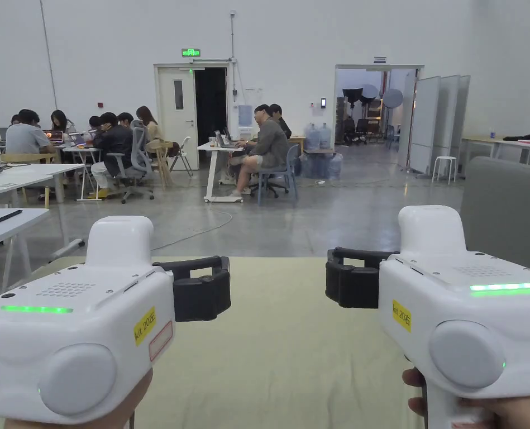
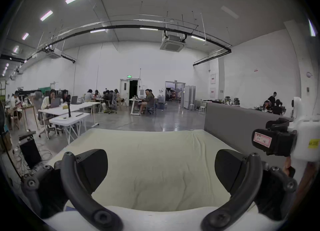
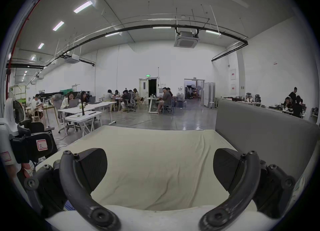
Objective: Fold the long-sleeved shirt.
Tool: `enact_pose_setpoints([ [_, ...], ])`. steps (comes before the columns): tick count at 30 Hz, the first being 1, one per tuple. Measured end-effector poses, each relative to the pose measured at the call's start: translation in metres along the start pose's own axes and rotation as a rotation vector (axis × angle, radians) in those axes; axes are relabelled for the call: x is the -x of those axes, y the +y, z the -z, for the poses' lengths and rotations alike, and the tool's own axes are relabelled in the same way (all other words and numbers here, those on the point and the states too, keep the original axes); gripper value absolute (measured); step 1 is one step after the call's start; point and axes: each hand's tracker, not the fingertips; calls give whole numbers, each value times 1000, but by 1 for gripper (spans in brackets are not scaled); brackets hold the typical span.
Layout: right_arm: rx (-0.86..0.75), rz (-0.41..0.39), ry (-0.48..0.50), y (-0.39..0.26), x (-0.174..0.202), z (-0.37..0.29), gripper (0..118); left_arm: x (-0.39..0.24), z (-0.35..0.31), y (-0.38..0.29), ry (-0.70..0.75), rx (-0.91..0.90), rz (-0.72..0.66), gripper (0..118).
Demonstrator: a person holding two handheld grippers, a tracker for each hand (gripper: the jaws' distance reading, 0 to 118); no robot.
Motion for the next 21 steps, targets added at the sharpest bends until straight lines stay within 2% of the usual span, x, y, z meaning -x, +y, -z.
enact_pose_setpoints([
  [3, 0, 1, 3, -1, 0, 1, 118, 3, 0, 1, -36, 14, -40, 118],
  [8, 11, -15, -28, -1, 3, 4, 118, 0, 2, 0, -17, 24, -11, 118],
  [12, 22, 2, -8, 0, 2, 4, 118, 5, 3, 1, -69, 49, -86, 118],
  [21, 1, 12, -35, 1, 1, 3, 118, -1, 3, 0, 17, 22, 25, 118],
])
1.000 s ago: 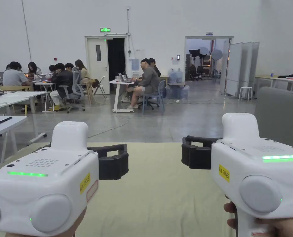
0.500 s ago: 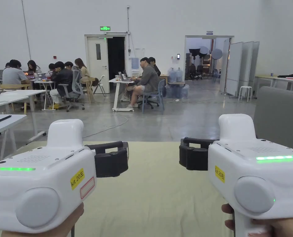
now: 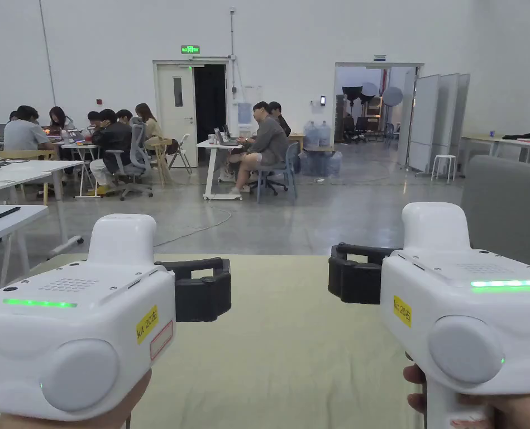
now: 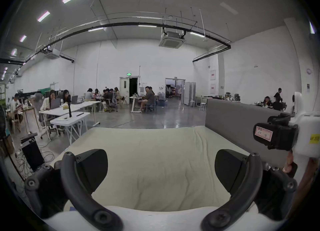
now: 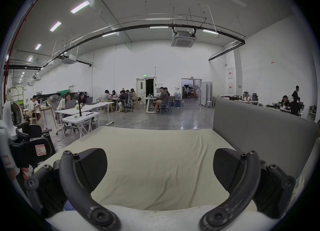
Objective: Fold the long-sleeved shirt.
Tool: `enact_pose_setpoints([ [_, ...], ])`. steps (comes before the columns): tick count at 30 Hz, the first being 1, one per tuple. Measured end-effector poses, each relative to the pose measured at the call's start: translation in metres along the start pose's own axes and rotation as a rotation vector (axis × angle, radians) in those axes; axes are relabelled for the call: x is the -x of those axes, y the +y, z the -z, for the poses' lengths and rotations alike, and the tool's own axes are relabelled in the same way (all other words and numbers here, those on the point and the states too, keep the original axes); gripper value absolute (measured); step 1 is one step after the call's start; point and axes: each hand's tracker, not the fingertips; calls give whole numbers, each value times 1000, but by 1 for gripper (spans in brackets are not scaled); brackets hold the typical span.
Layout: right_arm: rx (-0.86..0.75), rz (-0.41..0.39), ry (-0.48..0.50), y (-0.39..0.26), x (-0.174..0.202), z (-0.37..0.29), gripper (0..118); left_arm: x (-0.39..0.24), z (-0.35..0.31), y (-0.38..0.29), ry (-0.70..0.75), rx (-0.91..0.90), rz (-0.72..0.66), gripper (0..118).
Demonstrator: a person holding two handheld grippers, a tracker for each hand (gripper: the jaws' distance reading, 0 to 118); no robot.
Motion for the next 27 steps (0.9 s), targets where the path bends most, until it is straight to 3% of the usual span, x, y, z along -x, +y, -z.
enact_pose_setpoints([
  [11, 23, -10, 50, 0, 3, -1, 118, 1, 0, 0, -12, 4, -19, 118],
  [27, 49, 14, 30, -4, -1, 4, 118, 3, 2, -3, -21, 24, -14, 118],
])
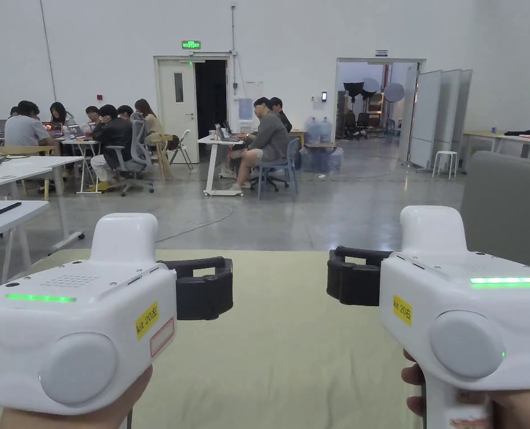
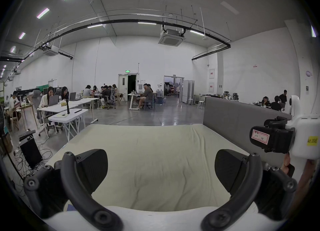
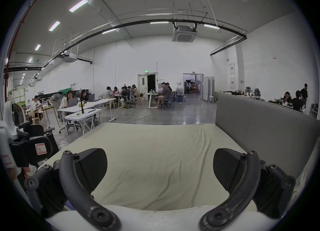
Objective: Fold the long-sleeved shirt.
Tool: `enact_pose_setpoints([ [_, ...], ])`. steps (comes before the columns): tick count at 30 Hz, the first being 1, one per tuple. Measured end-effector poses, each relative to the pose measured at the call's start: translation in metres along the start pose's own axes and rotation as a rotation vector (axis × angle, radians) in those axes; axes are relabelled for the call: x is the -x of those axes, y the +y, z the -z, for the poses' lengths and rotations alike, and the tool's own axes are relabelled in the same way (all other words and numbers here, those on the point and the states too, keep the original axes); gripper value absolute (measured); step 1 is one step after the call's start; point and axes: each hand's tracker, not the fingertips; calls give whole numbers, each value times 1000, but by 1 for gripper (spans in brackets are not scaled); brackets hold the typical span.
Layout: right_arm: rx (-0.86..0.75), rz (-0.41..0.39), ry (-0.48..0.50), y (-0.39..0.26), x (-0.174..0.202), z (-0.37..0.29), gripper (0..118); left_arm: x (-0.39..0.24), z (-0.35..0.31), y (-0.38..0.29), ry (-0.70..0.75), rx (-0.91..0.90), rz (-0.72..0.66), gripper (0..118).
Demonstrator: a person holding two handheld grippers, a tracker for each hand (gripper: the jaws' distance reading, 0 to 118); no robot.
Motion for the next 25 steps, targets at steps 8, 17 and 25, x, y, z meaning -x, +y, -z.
enact_pose_setpoints([
  [8, 11, -3, -2, -4, 1, 3, 118, 1, 4, -4, -2, 19, -1, 118],
  [17, 21, -11, 2, -6, 4, 7, 118, 4, 7, -5, 2, 31, -3, 118],
  [25, 30, -12, 3, -9, 5, 13, 118, 7, 12, -8, 4, 42, -2, 118],
])
